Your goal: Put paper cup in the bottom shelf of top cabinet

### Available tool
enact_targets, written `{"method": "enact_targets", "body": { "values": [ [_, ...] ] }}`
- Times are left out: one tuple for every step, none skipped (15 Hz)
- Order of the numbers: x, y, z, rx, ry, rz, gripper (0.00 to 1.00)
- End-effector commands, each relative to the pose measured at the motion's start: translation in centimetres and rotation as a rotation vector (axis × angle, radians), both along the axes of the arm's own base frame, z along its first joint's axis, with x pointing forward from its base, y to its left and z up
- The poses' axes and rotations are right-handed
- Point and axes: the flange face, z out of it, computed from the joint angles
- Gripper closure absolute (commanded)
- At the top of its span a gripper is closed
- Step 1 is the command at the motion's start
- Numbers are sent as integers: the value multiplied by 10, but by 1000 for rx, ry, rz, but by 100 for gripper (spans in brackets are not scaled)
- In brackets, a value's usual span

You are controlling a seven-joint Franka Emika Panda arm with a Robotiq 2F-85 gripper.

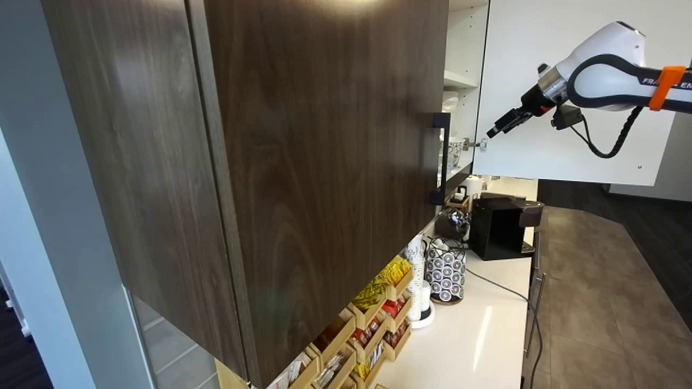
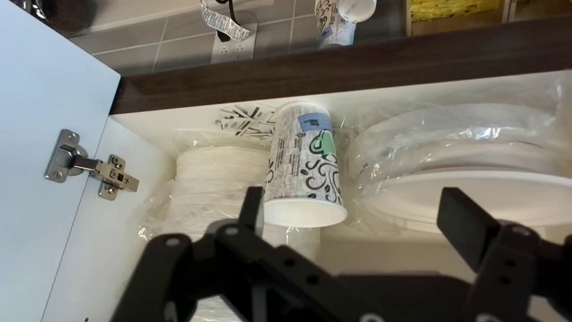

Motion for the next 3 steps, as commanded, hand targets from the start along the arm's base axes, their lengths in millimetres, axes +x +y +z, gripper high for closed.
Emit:
{"method": "enact_targets", "body": {
  "values": [
    [-5, 1, -2, -5, 3, 2, 0],
    [-9, 1, -5, -8, 7, 4, 0],
    [-11, 2, -7, -10, 9, 5, 0]
  ]
}}
